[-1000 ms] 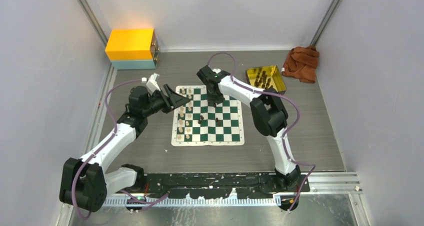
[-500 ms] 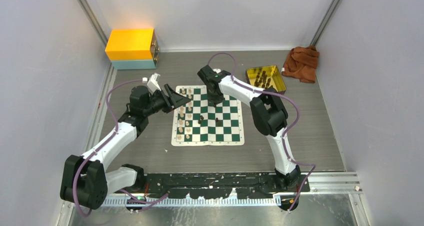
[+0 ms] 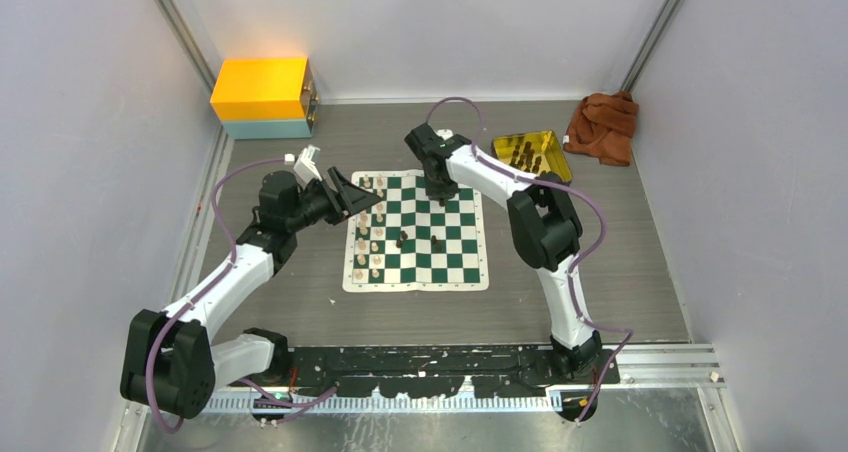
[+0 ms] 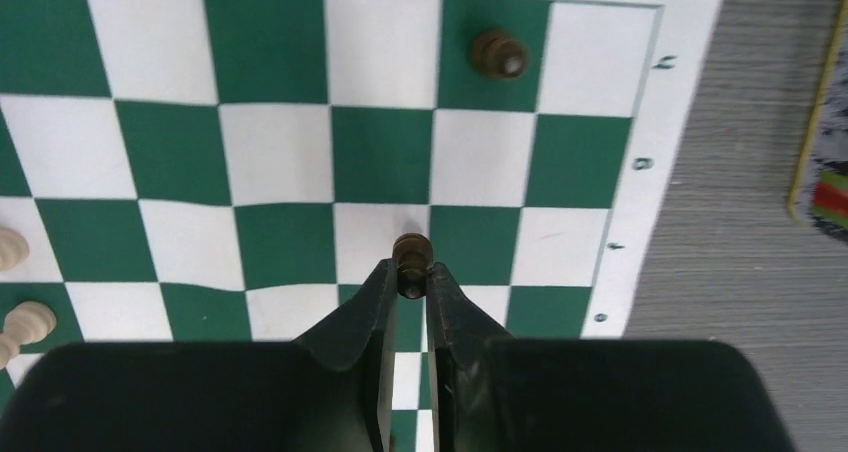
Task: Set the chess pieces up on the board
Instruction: Pick up the chess piece from the chessboard, then place the chess piece on the chessboard.
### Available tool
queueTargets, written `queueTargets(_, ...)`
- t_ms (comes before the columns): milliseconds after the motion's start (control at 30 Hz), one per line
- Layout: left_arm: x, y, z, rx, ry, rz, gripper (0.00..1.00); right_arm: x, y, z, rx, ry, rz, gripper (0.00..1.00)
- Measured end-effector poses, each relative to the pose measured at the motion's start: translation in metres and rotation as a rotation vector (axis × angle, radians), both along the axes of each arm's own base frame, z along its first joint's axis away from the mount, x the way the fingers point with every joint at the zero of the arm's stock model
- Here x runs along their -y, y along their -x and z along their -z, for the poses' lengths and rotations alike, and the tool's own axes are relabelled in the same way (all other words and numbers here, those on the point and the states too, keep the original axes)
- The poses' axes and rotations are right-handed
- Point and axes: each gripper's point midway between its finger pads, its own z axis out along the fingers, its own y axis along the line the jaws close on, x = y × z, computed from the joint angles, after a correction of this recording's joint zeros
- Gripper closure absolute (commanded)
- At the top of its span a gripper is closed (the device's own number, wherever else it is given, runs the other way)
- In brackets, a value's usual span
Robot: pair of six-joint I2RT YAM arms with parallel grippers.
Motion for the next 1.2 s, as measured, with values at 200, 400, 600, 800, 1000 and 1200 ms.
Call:
queueTargets(200,0.0,0.0,0.0,0.0,0.0,0.0,0.43,0.023,-0.017,-0.013,0.034,-0.005,0.05,0.99)
queueTargets(400,0.0,0.0,0.0,0.0,0.0,0.0,0.43,0.037,-0.026,-0.014,0.038,-0.008,0.084,0.99)
queueTargets(600,0.0,-0.001,0.003,-0.008,-0.002,0.0,0.43,0.036,-0.028,-0.014,0.033,-0.025,0.083,0.99)
queueTargets(800,0.0,-0.001,0.005,-0.013,-0.004,0.0,0.43,0.03,-0.034,-0.017,0.042,-0.052,0.078,0.99)
queueTargets(1000,0.0,-0.002,0.005,-0.013,-0.003,0.0,0.43,0.026,-0.039,-0.013,0.041,-0.06,0.075,0.99)
queueTargets(1200,0.001,-0.002,0.005,-0.013,-0.004,0.0,0.43,0.028,-0.038,0.0,0.018,-0.047,0.079,0.99)
